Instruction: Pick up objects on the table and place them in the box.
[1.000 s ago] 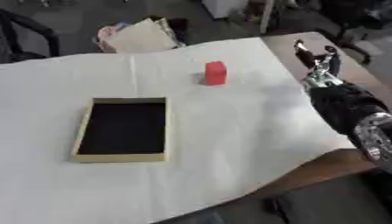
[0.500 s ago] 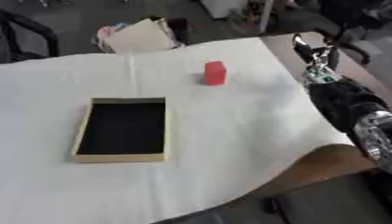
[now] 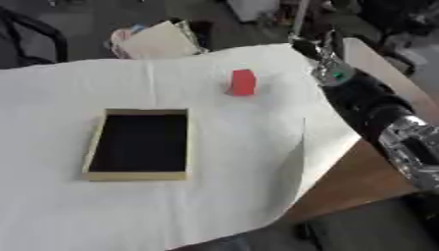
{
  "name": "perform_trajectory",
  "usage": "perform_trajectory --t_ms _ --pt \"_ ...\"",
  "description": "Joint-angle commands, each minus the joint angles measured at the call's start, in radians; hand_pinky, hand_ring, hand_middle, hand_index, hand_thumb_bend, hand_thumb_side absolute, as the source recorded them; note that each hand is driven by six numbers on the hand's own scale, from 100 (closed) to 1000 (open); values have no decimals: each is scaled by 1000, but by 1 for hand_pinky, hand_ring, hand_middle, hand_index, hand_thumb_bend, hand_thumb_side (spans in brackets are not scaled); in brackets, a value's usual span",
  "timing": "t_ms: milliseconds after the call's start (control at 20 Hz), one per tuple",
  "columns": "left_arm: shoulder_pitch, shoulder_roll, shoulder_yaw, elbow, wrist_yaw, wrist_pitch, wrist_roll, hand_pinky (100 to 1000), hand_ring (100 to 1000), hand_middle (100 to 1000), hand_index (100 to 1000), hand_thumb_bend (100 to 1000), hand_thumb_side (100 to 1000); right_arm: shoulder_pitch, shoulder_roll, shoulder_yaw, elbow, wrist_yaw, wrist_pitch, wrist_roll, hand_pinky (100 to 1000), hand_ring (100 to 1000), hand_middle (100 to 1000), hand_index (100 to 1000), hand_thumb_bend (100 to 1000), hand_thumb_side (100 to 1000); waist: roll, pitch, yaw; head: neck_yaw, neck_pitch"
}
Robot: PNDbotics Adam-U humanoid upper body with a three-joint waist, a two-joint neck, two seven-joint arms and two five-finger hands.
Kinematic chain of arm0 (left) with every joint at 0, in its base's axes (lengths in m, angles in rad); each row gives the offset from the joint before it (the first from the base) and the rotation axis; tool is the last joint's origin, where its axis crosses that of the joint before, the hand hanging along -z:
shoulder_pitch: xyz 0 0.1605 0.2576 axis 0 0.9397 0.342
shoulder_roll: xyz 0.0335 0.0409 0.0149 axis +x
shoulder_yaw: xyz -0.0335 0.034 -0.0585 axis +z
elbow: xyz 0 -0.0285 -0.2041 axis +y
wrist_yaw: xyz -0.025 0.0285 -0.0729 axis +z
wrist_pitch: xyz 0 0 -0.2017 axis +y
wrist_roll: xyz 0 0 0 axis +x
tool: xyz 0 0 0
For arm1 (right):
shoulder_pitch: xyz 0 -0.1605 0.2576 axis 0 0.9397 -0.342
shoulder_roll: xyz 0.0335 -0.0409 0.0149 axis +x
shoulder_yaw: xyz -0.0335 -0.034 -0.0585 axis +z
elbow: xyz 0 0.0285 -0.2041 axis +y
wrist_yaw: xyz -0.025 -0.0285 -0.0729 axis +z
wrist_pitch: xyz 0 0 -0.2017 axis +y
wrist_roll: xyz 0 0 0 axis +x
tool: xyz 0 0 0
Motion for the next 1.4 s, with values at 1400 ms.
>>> perform_trajectory --t_ms 1400 --pt "-12 19 4 -14 -3 0 -2 804 556 613 807 240 457 -43 71 101 -101 478 33 472 836 900 903 1000 390 309 1 -7 6 -2 5"
